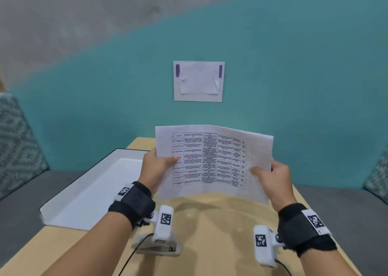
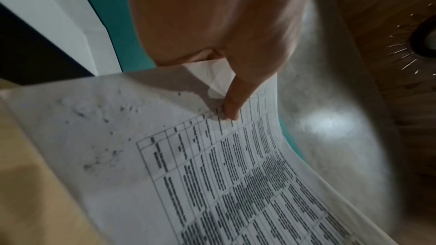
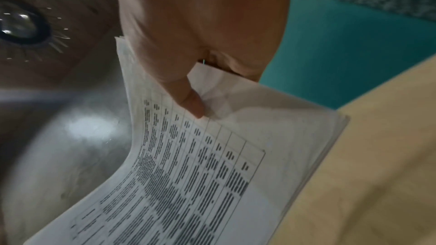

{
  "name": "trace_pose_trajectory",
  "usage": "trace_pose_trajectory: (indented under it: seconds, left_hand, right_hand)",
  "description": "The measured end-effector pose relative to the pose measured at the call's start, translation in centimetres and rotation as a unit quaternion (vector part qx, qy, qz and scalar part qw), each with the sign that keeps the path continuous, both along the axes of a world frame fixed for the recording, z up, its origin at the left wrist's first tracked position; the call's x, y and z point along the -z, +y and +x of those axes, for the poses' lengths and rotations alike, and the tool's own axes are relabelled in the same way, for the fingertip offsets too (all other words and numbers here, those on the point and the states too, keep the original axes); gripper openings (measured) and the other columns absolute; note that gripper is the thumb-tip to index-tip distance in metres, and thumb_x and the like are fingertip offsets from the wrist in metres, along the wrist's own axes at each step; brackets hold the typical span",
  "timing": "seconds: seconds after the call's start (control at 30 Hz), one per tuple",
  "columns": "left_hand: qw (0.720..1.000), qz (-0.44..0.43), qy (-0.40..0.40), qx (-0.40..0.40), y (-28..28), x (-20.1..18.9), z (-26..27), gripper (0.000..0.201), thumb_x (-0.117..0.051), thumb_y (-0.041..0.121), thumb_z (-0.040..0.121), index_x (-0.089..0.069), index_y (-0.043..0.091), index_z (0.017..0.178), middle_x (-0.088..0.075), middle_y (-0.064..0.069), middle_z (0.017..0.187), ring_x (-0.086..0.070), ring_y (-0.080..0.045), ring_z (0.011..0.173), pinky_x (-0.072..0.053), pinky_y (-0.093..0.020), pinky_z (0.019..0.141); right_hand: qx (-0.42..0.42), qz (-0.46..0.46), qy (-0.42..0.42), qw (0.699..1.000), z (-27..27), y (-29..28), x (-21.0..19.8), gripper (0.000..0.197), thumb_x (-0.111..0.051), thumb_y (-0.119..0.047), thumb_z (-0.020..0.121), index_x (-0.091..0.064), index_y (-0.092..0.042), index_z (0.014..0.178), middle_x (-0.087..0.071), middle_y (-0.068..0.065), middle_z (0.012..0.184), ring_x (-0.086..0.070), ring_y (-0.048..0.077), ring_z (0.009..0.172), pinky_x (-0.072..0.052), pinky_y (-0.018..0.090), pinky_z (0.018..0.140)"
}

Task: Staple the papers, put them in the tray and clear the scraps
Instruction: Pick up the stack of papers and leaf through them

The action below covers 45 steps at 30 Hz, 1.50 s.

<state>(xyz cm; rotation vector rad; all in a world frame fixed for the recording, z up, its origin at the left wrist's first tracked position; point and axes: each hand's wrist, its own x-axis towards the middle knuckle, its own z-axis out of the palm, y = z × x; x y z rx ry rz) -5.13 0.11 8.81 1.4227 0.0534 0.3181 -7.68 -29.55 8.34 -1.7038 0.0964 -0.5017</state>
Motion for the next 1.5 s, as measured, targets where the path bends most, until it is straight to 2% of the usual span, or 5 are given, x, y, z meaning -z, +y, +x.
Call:
trace_pose_trajectory:
  seconds: [0.57,0.73,1.07,1.33,1.5]
  left_hand:
    - [0.981,0.184,-0.052,-0.034,0.1,-3.2,-1.2,0.031,-0.059,-0.013,0.083,-0.069,0.014,0.094,-0.076,-0.003,0.094,-0.073,-0.023,0.087,-0.061,-0.041,0.069]
    - [0.871,0.437,-0.21,-0.08,-1.4,-12.5,-3.3,0.01,-0.061,0.006,0.081,-0.053,0.012,0.083,-0.064,-0.009,0.081,-0.061,-0.036,0.08,-0.051,-0.045,0.069]
    - [0.709,0.643,-0.284,-0.058,-5.2,-17.7,-6.7,0.025,-0.059,0.008,0.077,-0.051,0.029,0.087,-0.062,0.0,0.076,-0.058,-0.028,0.087,-0.028,-0.046,0.11]
    - [0.896,0.317,-0.274,-0.147,-3.1,-11.6,-5.6,0.12,-0.089,0.029,0.06,-0.022,0.022,0.158,-0.027,-0.003,0.162,-0.025,-0.024,0.153,-0.018,-0.05,0.125]
    - [0.996,0.036,-0.075,0.022,-2.6,-8.1,-4.2,0.046,-0.072,-0.011,0.08,-0.064,0.013,0.119,-0.075,-0.012,0.114,-0.071,-0.037,0.112,-0.059,-0.043,0.088]
  right_hand:
    - [0.078,0.07,0.005,0.994,1.6,1.0,0.1,0.054,-0.065,-0.011,0.078,-0.047,-0.015,0.128,-0.063,0.001,0.116,-0.061,0.025,0.11,-0.053,0.04,0.089]
    - [0.071,-0.206,-0.157,0.963,-0.4,2.1,-5.3,0.092,-0.08,-0.023,0.07,-0.032,-0.019,0.149,-0.041,0.002,0.147,-0.035,0.019,0.138,-0.027,0.037,0.116]
    - [-0.102,-0.072,-0.118,0.985,-3.2,5.3,-9.4,0.013,-0.066,-0.005,0.071,-0.064,0.0,0.083,-0.068,0.018,0.079,-0.059,0.02,0.07,-0.05,0.037,0.063]
    - [-0.053,0.0,-0.1,0.994,-3.8,5.7,-7.6,0.017,-0.065,-0.005,0.084,-0.071,-0.018,0.092,-0.073,-0.002,0.085,-0.066,0.017,0.074,-0.056,0.031,0.069]
    - [-0.037,0.028,-0.109,0.993,-3.1,5.9,-7.4,0.018,-0.065,-0.005,0.084,-0.068,-0.022,0.083,-0.074,-0.002,0.087,-0.069,0.021,0.08,-0.056,0.031,0.069]
